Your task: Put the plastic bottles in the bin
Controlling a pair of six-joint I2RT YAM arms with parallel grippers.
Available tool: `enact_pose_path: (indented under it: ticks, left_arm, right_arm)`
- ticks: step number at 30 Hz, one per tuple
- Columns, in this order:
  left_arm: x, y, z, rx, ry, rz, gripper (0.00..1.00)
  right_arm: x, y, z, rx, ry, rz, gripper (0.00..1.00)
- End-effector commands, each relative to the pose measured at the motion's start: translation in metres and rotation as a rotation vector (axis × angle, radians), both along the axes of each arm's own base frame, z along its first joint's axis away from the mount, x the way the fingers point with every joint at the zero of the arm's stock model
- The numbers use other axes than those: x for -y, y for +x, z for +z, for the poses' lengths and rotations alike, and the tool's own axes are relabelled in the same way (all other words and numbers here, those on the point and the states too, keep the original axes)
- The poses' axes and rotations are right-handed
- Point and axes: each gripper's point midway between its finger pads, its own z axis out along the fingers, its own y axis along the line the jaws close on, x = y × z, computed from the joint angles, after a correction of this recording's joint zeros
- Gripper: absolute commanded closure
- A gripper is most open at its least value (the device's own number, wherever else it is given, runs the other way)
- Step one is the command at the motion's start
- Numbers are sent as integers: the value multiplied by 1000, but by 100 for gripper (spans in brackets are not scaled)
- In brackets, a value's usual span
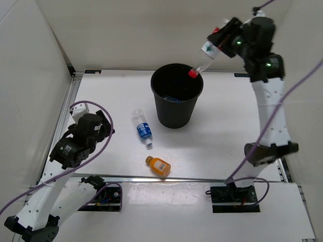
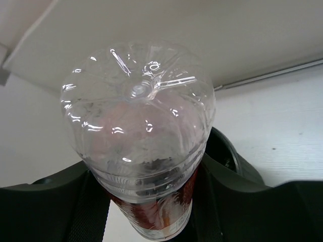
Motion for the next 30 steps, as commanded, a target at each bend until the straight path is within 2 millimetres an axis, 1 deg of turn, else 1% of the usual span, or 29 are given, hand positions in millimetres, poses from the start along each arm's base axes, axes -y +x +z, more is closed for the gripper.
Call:
enact_pose_path:
  ticks: [1,2,3,4,5,6,7,8,9,10,12,13,14,15,16,17,18,19,20,21,22,23,24,25,26,27,28,29,30]
  left_arm:
    - [9,0,2,8,-29,-45,0]
    - [10,2,4,16,-34,-45,0]
    - [12,0,5,20,-46,-56,0]
    - [12,0,5,20,-46,-56,0]
    - [11,-1,7,29,-50,-56,0]
    - [11,-2,2,19,-45,-56,0]
    - [10,-3,1,20,-46,-56,0]
    - [10,-4,-3,12,-42,-56,0]
    - [9,-4,-9,-2,-35,-56,0]
    - [11,-6,-8,3,-55,-60,0]
    - [16,-4,-13,-1,-68,-76,0]
    - [19,-2,-11,10,-79,-83,0]
    - [24,0,-11,16,-94,-97,0]
    - [31,10,-4,54,-120,-107,0]
    - [36,16,0,69,-113,-136,0]
    - [52,29,2,80,-100,-223,0]
    - [63,36,0,69,-126,-254,0]
    - [85,43,-23,-27,-108,-381,0]
    - [89,52,-32,-69,-110,-410,0]
    - [95,59,-37,-109,-119,-441,0]
    - [111,70,-52,-174,-165,-500,0]
    - [107,81,-58,-183,-190,-498,0]
    - [109,90,-56,-173,-222,-510,0]
    - [117,99,-51,-147,-262,-553,0]
    - [116,108,-63,-182,-273,-559,0]
    - [111,119,-61,-181,-284,-555,0]
    - [114,125,-65,-188,-278,-580,0]
    - [118,132,-76,-212,-289,-587,0]
    - [120,135,-80,-218,-295,-594,0]
  right_arm:
    - [-48,41,-39,-38,-59,72,54]
    - [-56,44,-43,-36,-76,78,50]
    - [-69,51,-52,-33,-103,78,46]
    - [-74,54,-56,-23,-132,85,44]
    - [-79,57,-65,-41,-141,84,40]
    - [-84,58,-70,-50,-144,94,34]
    - [-85,60,-78,-58,-159,98,23]
    - [-87,60,-82,-67,-167,90,16]
    - [-85,56,-79,-63,-166,89,10]
    - [-84,54,-80,-62,-177,92,1]
    - [-78,46,-73,-47,-183,84,1]
    - [-75,41,-69,-42,-183,74,1]
    - [-69,31,-58,-20,-178,62,1]
    - [-65,26,-64,-39,-186,55,1]
    - [-60,20,-64,-42,-199,46,1]
    - [-55,8,-59,-35,-214,50,1]
    - [-53,3,-55,-28,-212,49,1]
    - [-47,-9,-49,-11,-229,52,1]
    - [-44,-14,-46,-1,-239,54,1]
    - [-42,-19,-48,-4,-256,58,1]
    - [-38,-26,-44,15,-275,61,1]
    - [-36,-31,-45,9,-277,62,1]
    - [-36,-36,-45,11,-274,71,1]
    - [-29,-41,-41,19,-271,59,1]
    - [-28,-43,-48,4,-276,61,1]
    - [-23,-43,-49,1,-277,49,1]
    - [-20,-46,-48,3,-274,49,1]
    - [-24,-47,-53,-7,-272,74,1]
    - [-20,-45,-53,-9,-269,71,1]
